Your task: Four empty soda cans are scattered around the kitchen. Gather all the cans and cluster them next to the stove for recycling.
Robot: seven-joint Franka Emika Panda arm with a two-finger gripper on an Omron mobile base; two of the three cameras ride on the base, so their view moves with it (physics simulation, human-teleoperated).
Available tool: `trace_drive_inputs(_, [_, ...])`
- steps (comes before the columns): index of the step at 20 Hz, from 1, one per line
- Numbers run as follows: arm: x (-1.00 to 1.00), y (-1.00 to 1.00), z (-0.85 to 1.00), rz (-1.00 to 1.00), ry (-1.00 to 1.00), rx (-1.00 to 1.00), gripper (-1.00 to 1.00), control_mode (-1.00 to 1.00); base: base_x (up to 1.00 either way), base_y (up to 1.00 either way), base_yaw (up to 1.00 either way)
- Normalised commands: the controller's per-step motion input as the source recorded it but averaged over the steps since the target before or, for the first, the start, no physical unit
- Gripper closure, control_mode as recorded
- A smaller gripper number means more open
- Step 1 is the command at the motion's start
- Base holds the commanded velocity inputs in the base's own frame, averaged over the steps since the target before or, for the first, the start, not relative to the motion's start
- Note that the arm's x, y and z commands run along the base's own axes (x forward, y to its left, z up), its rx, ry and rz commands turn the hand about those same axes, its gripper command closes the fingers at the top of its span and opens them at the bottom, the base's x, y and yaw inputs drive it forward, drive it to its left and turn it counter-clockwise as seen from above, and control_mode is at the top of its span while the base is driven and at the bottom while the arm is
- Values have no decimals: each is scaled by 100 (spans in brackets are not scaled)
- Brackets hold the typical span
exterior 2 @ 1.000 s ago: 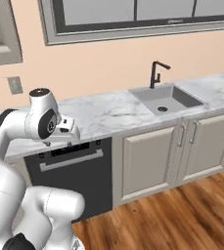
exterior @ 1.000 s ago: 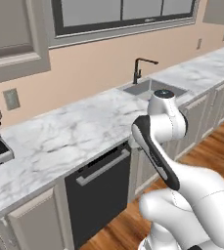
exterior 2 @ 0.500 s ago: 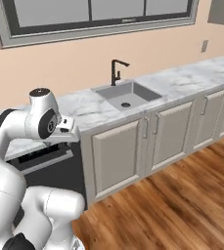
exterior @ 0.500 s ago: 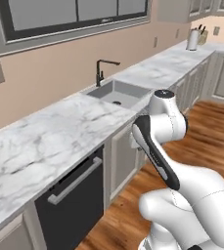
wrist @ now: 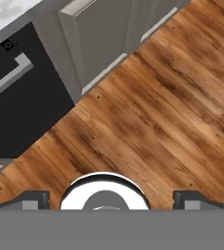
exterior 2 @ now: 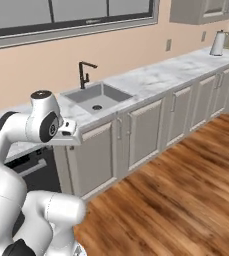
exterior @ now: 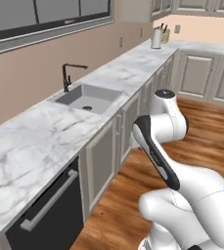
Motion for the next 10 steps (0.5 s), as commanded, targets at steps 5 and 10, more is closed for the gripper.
trace_drive_inputs(5, [0,0,0,0,0,0,-100,100,27,-55,-25])
trace_drive_inputs(10, [0,0,0,0,0,0,-100,100,10,-47,-33])
